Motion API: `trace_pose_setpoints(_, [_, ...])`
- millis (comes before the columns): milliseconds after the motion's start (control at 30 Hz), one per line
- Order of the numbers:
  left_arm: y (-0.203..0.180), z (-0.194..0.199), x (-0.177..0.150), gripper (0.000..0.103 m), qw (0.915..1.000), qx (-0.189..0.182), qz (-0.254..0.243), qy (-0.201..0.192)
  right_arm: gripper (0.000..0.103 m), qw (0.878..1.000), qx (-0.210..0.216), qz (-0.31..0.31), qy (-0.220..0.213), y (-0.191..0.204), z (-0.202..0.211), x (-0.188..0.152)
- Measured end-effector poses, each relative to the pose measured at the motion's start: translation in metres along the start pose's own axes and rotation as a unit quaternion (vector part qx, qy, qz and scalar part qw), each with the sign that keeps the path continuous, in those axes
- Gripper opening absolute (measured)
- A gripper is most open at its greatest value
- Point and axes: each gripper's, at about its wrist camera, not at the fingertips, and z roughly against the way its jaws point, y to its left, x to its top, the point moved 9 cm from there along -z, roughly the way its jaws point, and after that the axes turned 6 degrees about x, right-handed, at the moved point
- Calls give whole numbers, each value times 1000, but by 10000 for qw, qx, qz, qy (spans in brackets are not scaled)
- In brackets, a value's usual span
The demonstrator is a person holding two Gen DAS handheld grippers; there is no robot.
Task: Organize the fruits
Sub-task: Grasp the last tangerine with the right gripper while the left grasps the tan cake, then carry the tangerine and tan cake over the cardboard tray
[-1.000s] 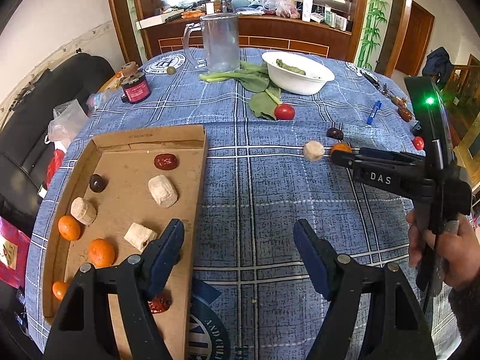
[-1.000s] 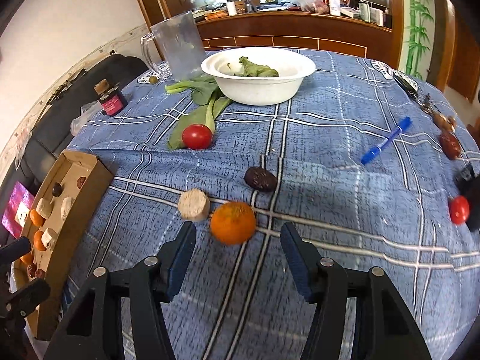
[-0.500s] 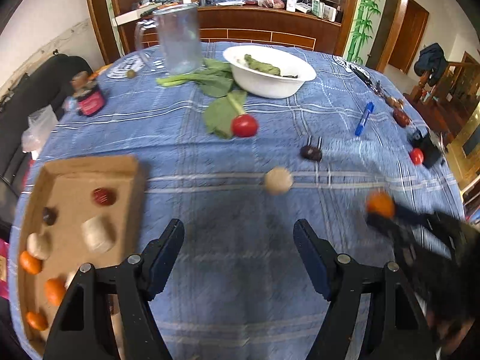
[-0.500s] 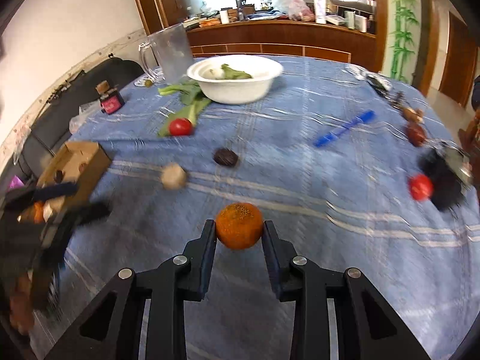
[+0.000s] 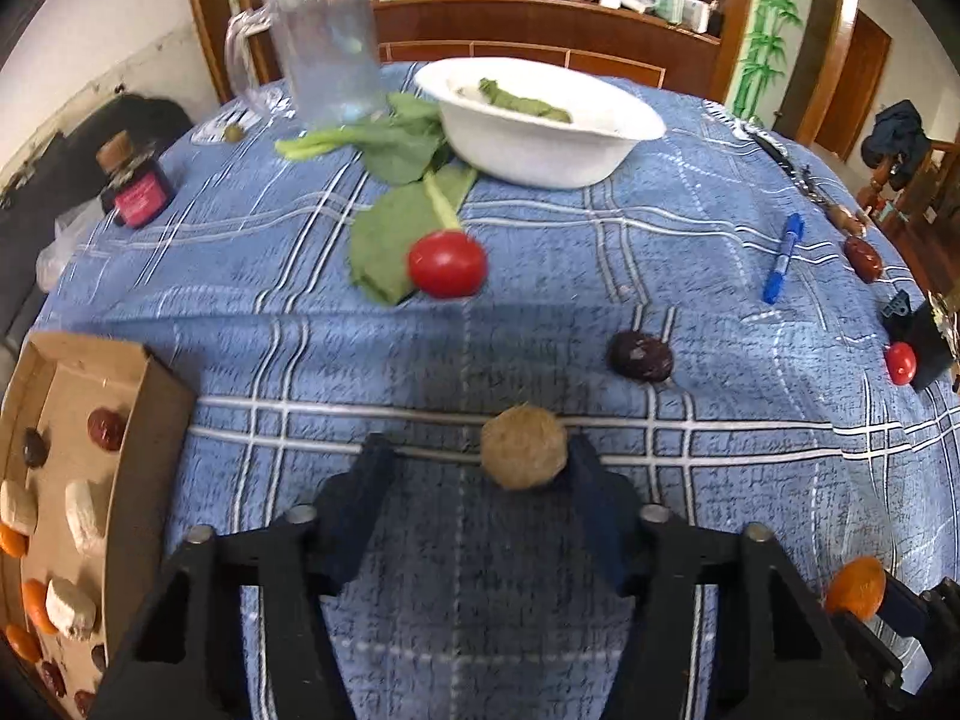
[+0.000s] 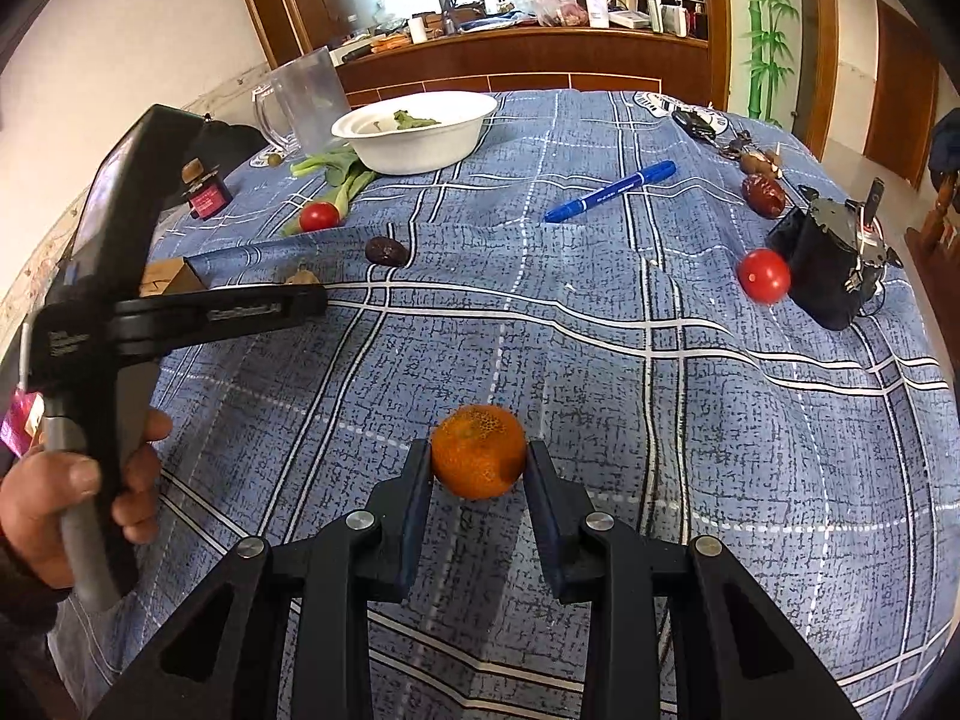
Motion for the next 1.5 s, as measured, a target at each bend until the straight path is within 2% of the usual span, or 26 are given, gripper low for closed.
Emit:
trace_pose_setpoints(33, [-3,1,0,27,10000,-33,-44,-29,33,10000,7,-18,-13,0,1,-1])
trace_pose_setpoints(267, [-4,16,-10,26,9998,-155,-71,-34,33,9999,-85,100,-40,4,9,-4])
trace_pose_setpoints(467, [3,46,-29,26,9994,-307,-122,-94,33,9999,-104,38,-83,13,19,-12])
trace_pose_setpoints(800, [38,103,-73,26,9977,-612,-225,-210,33,9998,-135,-85,-76,38,36,-40])
trace_pose_setpoints(933, [62,119,-86,26,9973,-709,-81,-195,33,9999,-82,-114,-86,56,38,-44])
trace_pose_setpoints(1133, [109,137,-93,26,9974,-632,181,-306,33,9999,104,49,-124,98,32,-34])
trace_pose_setpoints(1500, [223,146,-100,26,9952,-176,865,-428,34,9954,659,695,-66,205,0,0])
